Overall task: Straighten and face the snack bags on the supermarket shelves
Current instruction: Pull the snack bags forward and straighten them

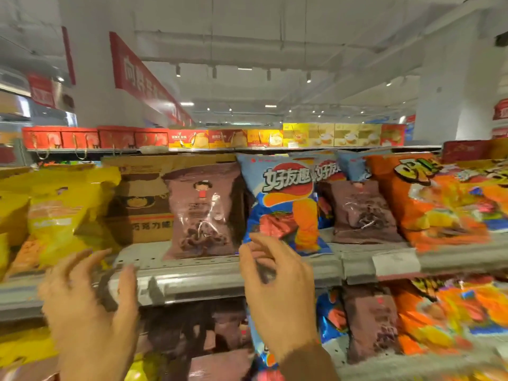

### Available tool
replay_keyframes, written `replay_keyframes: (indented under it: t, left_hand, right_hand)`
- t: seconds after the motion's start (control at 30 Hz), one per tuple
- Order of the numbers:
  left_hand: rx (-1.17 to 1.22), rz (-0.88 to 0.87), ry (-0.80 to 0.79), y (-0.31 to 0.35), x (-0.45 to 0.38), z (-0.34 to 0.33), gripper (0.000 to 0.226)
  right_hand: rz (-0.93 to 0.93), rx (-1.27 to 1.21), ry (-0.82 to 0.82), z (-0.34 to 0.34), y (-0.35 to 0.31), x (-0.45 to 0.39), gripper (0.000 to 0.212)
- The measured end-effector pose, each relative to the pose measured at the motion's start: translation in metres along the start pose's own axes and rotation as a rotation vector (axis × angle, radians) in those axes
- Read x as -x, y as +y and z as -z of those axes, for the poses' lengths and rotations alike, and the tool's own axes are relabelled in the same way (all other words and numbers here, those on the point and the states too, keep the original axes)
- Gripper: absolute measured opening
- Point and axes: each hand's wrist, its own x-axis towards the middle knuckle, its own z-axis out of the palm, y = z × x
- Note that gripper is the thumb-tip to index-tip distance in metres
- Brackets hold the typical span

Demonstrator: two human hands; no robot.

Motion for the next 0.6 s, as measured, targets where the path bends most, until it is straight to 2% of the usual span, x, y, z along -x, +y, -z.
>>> replay_keyframes:
  t: [0.07, 0.13, 0.2, 0.27, 0.4, 0.47, 0.57, 0.6]
  left_hand:
    - [0.033, -0.081, 0.000, 0.056, 0.015, -0.026, 0.045]
    - [0.107, -0.081, -0.060, 0.106, 0.027, -0.050, 0.046]
    - [0.148, -0.040, -0.139, 0.140, 0.034, -0.072, 0.048]
    - [0.150, -0.009, -0.206, 0.165, 0.036, -0.088, 0.051]
    - [0.141, 0.178, -0.278, 0.189, 0.030, -0.108, 0.080]
    - [0.059, 0.165, -0.280, 0.194, 0.024, -0.113, 0.088]
    - [0.009, 0.192, -0.341, 0.193, 0.013, -0.116, 0.096]
    - [0.018, 0.223, -0.385, 0.190, 0.011, -0.118, 0.092]
  right_hand:
    - [0.003, -0.051, 0.099, 0.042, 0.019, -0.013, 0.020]
    - [0.020, -0.031, 0.200, 0.080, 0.036, -0.029, 0.024]
    - [0.049, 0.059, 0.268, 0.114, 0.051, -0.050, 0.026]
    - [0.046, 0.239, 0.270, 0.144, 0.066, -0.073, 0.034]
    - [-0.060, 0.529, 0.080, 0.177, 0.085, -0.114, 0.076]
    - [-0.128, 0.588, -0.038, 0.180, 0.091, -0.131, 0.096]
    - [-0.254, 0.633, -0.181, 0.180, 0.097, -0.153, 0.112]
    - [-0.281, 0.634, -0.212, 0.180, 0.100, -0.157, 0.113]
